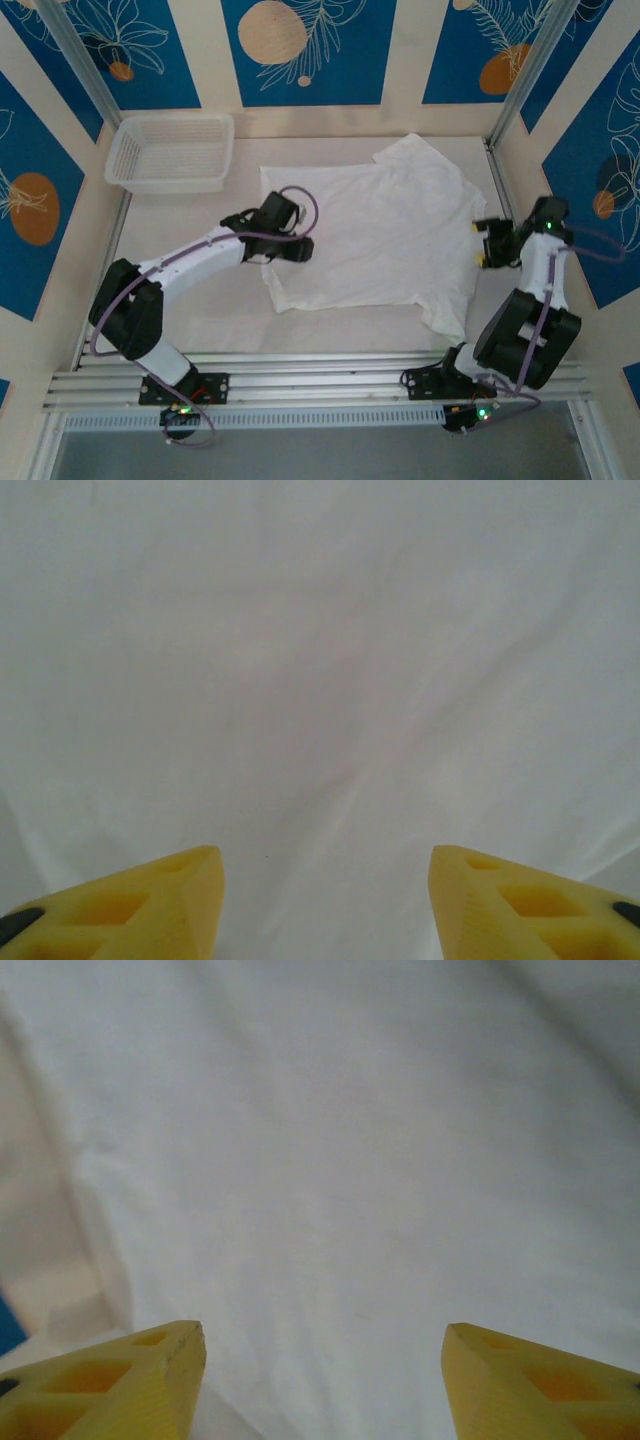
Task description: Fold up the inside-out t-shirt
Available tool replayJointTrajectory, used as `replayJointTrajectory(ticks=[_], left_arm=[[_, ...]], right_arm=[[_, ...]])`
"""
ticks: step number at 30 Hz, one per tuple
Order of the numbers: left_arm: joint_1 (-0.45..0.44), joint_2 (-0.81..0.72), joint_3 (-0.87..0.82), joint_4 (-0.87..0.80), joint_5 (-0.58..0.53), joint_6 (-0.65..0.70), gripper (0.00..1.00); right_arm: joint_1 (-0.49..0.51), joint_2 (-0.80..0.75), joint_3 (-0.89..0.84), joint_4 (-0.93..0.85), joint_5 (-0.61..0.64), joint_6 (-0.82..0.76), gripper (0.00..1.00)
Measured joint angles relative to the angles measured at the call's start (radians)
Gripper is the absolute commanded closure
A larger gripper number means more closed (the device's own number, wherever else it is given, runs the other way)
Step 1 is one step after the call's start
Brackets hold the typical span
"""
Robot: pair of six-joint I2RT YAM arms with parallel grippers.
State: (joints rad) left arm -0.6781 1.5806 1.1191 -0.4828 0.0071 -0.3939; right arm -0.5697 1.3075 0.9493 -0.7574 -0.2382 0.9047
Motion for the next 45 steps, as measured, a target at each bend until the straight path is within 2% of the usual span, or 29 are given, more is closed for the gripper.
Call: replayJointTrajectory(ticks=[3, 7, 9, 11, 12, 14, 15, 19, 21, 25, 27, 31, 33, 35, 38, 41, 45], left_arm=[[-0.002, -0.027, -0.094, -0.001, -0.053, -0.016, 0.42], [-0.001, -0.048, -0.151, 0.003, -0.087, -0.028, 0.42], [-0.001, -0.040, -0.153, 0.005, -0.086, -0.039, 0.42], [0.001, -0.027, -0.157, 0.018, -0.080, -0.053, 0.44], [0.002, -0.025, -0.164, 0.026, -0.075, -0.062, 0.46], [0.005, -0.021, -0.184, 0.033, -0.067, -0.083, 0.55], [0.007, -0.021, -0.196, 0.033, -0.064, -0.095, 0.60], [0.026, -0.022, -0.241, 0.029, -0.067, -0.134, 0.90], [0.048, -0.024, -0.264, 0.030, -0.073, -0.144, 1.00], [0.137, -0.055, -0.304, 0.030, -0.100, -0.142, 1.00], [0.178, -0.071, -0.305, 0.034, -0.111, -0.127, 1.00], [0.204, -0.134, -0.305, 0.032, -0.113, -0.108, 0.67], [0.200, -0.189, -0.305, 0.023, -0.105, -0.105, 0.61], [0.184, -0.253, -0.304, 0.001, -0.110, -0.105, 0.60], [0.106, -0.312, -0.282, -0.077, -0.147, -0.120, 0.67], [0.014, -0.308, -0.253, -0.155, -0.197, -0.152, 0.71], [-0.045, -0.251, -0.251, -0.210, -0.227, -0.212, 0.70]], right_arm=[[-0.057, -0.098, -0.133, -0.016, 0.044, 0.021, 0.32], [-0.036, -0.097, -0.230, 0.014, 0.056, 0.034, 0.37], [-0.006, -0.056, -0.261, 0.041, 0.056, 0.040, 0.48], [0.034, -0.011, -0.279, 0.065, 0.056, 0.046, 0.76], [0.053, 0.003, -0.281, 0.071, 0.057, 0.048, 0.85], [0.098, 0.012, -0.282, 0.087, 0.059, 0.053, 0.97], [0.114, 0.008, -0.281, 0.090, 0.060, 0.056, 0.99], [0.206, -0.052, -0.241, 0.076, 0.081, 0.066, 1.00], [0.271, -0.110, -0.211, 0.076, 0.101, 0.079, 1.00], [0.428, -0.203, -0.165, 0.085, 0.139, 0.102, 1.00], [0.471, -0.209, -0.163, 0.083, 0.156, 0.106, 0.94], [0.509, -0.201, -0.163, 0.049, 0.193, 0.097, 0.76], [0.513, -0.209, -0.165, 0.027, 0.214, 0.096, 0.66], [0.513, -0.235, -0.178, 0.003, 0.249, 0.105, 0.62], [0.504, -0.286, -0.211, -0.048, 0.309, 0.130, 0.61], [0.470, -0.317, -0.251, -0.091, 0.348, 0.153, 0.61], [0.445, -0.323, -0.280, -0.109, 0.355, 0.166, 0.61]])
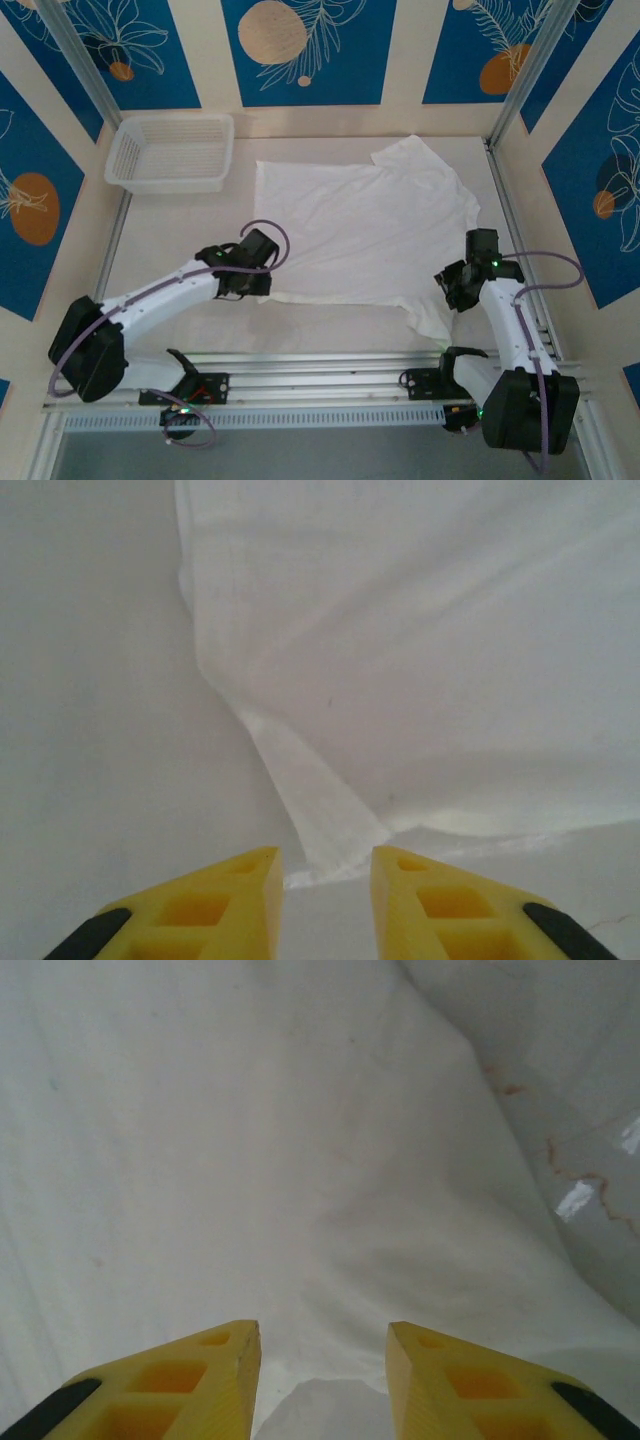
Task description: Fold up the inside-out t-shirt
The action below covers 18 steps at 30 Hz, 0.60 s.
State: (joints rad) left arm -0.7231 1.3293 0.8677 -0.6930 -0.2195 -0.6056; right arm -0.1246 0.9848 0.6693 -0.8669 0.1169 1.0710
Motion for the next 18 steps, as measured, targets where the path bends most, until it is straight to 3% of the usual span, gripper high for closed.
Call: replayJointTrajectory(ticks=[5, 10, 15, 18], left_arm=[[-0.004, 0.113, 0.007, 0.002, 0.002, -0.060, 0.59], [-0.004, 0.191, 0.037, 0.024, 0.000, -0.103, 0.58], [-0.004, 0.244, 0.048, 0.044, -0.002, -0.146, 0.59], [-0.004, 0.252, 0.048, 0.056, 0.003, -0.172, 0.68]], right_arm=[[0.000, 0.000, 0.000, -0.001, 0.000, 0.000, 0.60], [0.030, 0.000, 0.000, 0.001, 0.000, -0.021, 0.58], [0.196, 0.039, 0.019, 0.032, -0.017, -0.059, 0.54], [0.355, 0.123, 0.077, 0.061, -0.021, -0.093, 0.54]])
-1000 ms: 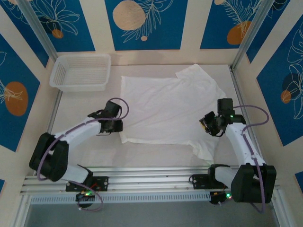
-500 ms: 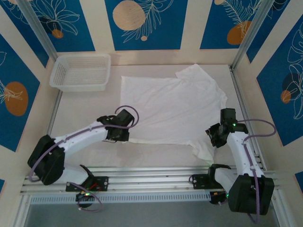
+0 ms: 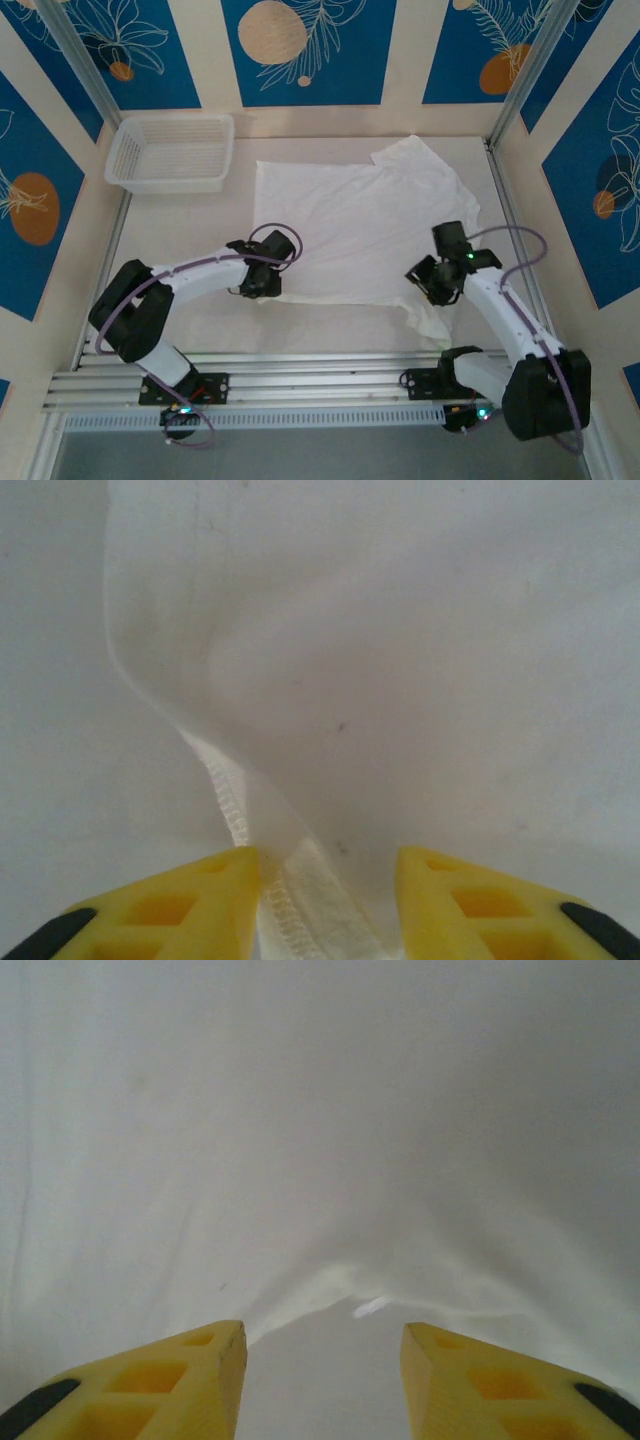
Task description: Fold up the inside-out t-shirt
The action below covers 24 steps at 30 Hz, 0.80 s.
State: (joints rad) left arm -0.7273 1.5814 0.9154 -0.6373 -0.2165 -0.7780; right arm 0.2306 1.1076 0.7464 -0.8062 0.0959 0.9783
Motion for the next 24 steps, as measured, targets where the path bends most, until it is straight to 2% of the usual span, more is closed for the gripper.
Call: replayJointTrajectory(ticks=[5, 8, 12, 16, 21, 24], left_arm=[[0.000, -0.002, 0.000, -0.004, -0.004, -0.026, 0.91], [0.000, -0.032, -0.002, -0.023, -0.031, -0.033, 0.98], [0.007, -0.126, -0.004, -0.044, -0.074, -0.028, 1.00], [0.037, -0.213, -0.006, -0.019, -0.067, 0.019, 1.00], [0.098, -0.234, -0.014, 0.037, 0.028, 0.067, 1.00], [0.144, -0.238, -0.039, 0.074, 0.106, 0.072, 1.00]], right_arm=[[0.273, 0.238, 0.185, 0.060, -0.007, -0.127, 0.60], [0.425, 0.389, 0.283, 0.113, -0.007, -0.248, 0.59], [0.587, 0.528, 0.338, 0.206, -0.026, -0.409, 0.50], [0.636, 0.605, 0.341, 0.327, -0.094, -0.524, 0.45], [0.634, 0.678, 0.369, 0.458, -0.162, -0.605, 0.45], [0.634, 0.697, 0.370, 0.515, -0.166, -0.626, 0.51]])
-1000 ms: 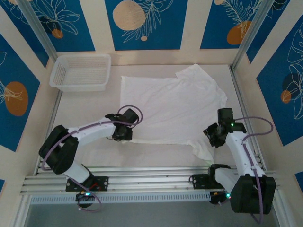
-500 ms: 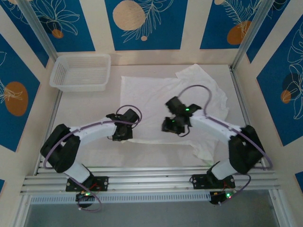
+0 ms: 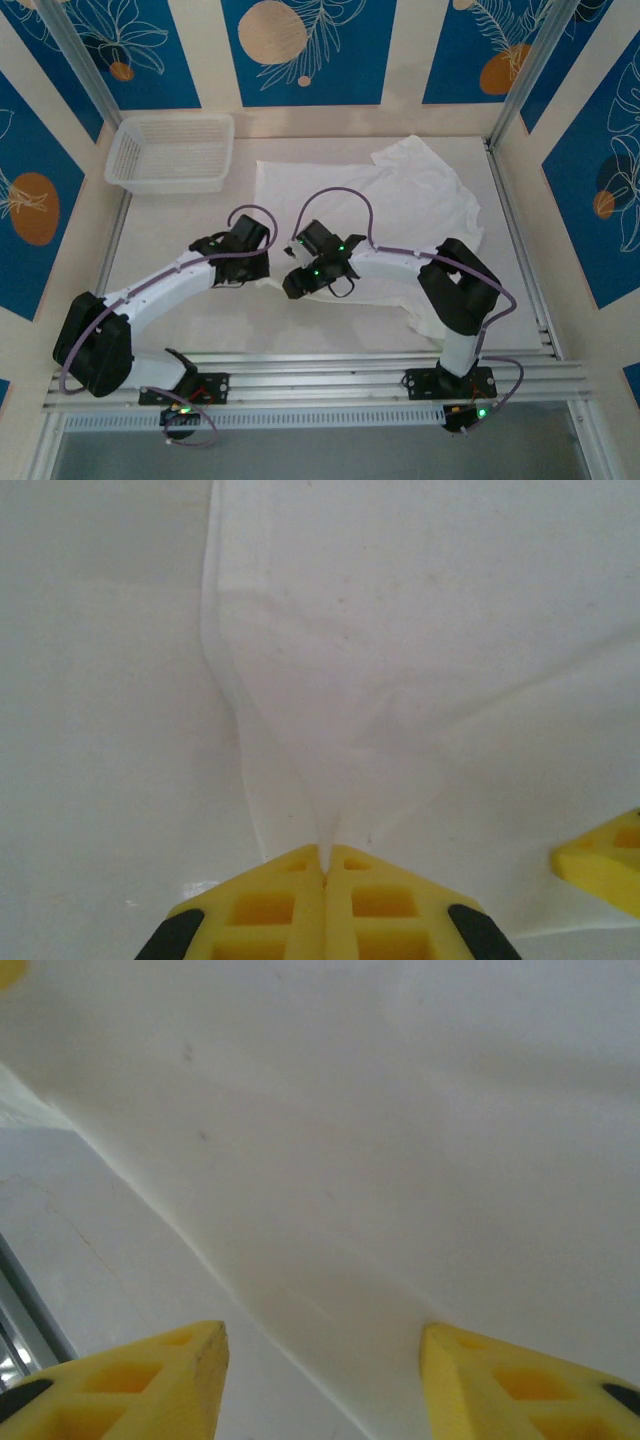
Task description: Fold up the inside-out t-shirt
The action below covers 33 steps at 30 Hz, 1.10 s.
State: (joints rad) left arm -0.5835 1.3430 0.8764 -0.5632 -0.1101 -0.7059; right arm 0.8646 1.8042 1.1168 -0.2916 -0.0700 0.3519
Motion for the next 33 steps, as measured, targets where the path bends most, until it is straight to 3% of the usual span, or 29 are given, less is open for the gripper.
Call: replayJointTrajectory(ticks=[5, 8, 12, 15, 18, 19, 20, 23, 26, 29, 33], left_arm=[[0.092, -0.044, -0.055, 0.055, 0.140, 0.003, 1.00], [0.140, -0.055, -0.056, 0.073, 0.195, 0.021, 1.00], [0.171, -0.054, -0.056, 0.076, 0.188, 0.074, 1.00], [0.178, -0.037, -0.049, 0.069, 0.129, 0.115, 1.00], [0.182, -0.013, -0.043, 0.071, 0.102, 0.149, 1.00], [0.182, -0.009, -0.043, 0.074, 0.102, 0.157, 1.00], [0.182, -0.006, -0.043, 0.077, 0.103, 0.160, 1.00], [0.182, 0.002, -0.043, 0.090, 0.117, 0.164, 1.00], [0.182, 0.003, -0.042, 0.094, 0.129, 0.164, 1.00], [0.184, 0.002, -0.042, 0.095, 0.135, 0.164, 1.00], [0.202, -0.008, -0.042, 0.090, 0.126, 0.164, 1.00]], right_arm=[[0.001, 0.012, 0.002, 0.013, 0.143, 0.002, 0.74], [0.001, 0.012, -0.002, 0.031, 0.192, -0.003, 0.93], [0.001, 0.012, -0.007, 0.046, 0.209, 0.006, 0.94], [0.008, -0.006, -0.042, 0.076, 0.199, 0.005, 0.76], [0.039, -0.063, -0.114, 0.138, 0.204, -0.024, 0.41], [0.058, -0.084, -0.145, 0.177, 0.214, -0.045, 0.24], [0.080, -0.103, -0.179, 0.223, 0.229, -0.074, 0.01], [0.166, -0.120, -0.259, 0.365, 0.330, -0.190, 0.01], [0.220, -0.048, -0.227, 0.407, 0.468, -0.277, 0.00], [0.229, 0.061, -0.163, 0.454, 0.653, -0.352, 0.20], [0.229, 0.092, -0.149, 0.486, 0.778, -0.391, 0.68]])
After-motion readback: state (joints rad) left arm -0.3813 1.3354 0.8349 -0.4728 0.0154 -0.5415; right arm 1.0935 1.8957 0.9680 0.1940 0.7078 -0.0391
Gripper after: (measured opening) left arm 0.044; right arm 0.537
